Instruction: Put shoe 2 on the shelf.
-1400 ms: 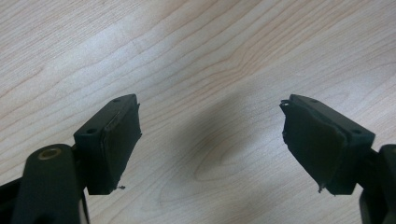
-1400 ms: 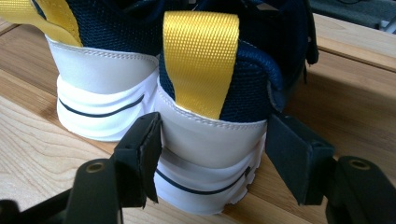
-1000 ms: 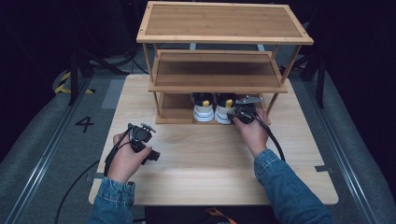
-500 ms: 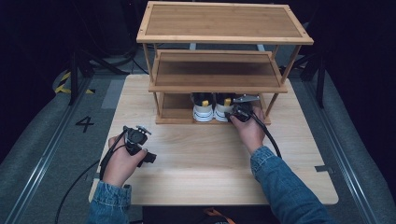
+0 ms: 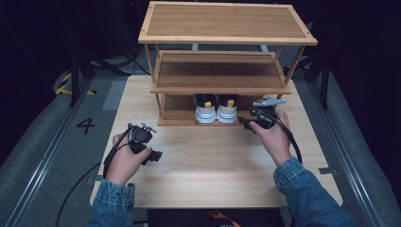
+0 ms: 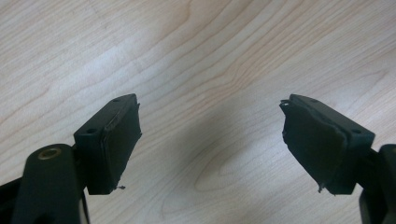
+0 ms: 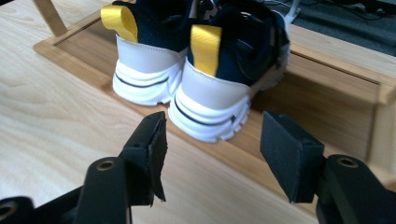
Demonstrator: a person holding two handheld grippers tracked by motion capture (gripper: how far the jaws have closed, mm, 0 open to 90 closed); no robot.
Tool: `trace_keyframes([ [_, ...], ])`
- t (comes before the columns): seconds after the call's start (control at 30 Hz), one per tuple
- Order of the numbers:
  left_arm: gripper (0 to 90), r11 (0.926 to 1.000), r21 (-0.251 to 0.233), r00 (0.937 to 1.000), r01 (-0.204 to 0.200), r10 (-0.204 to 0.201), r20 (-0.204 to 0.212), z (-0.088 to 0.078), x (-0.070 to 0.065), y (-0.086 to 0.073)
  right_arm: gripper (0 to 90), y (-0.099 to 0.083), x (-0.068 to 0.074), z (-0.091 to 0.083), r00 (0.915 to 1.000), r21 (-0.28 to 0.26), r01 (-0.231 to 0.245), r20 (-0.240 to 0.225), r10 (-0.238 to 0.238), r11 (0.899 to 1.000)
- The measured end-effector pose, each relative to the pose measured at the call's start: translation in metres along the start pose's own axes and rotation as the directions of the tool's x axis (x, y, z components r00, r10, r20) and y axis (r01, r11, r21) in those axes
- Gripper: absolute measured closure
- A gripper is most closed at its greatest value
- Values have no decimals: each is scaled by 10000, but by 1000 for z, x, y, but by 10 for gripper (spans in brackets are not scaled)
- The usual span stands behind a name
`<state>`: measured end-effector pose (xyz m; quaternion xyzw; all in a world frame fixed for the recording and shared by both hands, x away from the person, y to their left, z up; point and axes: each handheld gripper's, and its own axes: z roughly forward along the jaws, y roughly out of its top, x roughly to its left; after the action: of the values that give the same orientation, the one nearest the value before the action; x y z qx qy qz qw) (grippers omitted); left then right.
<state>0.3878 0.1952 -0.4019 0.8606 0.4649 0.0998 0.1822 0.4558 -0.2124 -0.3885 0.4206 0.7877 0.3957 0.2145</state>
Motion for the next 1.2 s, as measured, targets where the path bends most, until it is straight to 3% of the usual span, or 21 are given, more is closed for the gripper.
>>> trace_keyframes([
  [0.23,197,9999,-138,9999,-74,76,115,1,3,5,394,-13,-20,-30,9999,235,-63,-101,65,9997],
  [0.27,197,9996,-197,9997,-224,226,132,1,5,6,392,-16,-23,-35,9998,276,-133,-123,137,9995],
  [0.43,200,9990,-280,9990,-334,342,282,3,6,9,389,-31,-42,-58,9998,102,-76,-183,78,9999],
  [0.5,201,9987,-345,9987,-387,398,306,4,8,11,389,-36,-50,-65,9993,254,-218,-294,225,9994],
  [0.67,202,9966,-719,9981,-401,433,445,6,10,12,386,-44,-71,-81,9976,422,35,-688,-5,9991],
  [1.0,203,9984,-400,9969,-401,426,655,12,20,8,324,-68,-96,-85,9998,1891,143,-139,-119,9819],
  [1.03,211,9974,-575,9941,-445,499,961,15,23,7,324,-75,-105,-84,9998,2041,-19,-180,57,9789],
  [1.2,216,9953,-898,9873,-350,483,1514,20,29,3,326,-89,-119,-80,9985,1965,-282,-414,370,9801],
])
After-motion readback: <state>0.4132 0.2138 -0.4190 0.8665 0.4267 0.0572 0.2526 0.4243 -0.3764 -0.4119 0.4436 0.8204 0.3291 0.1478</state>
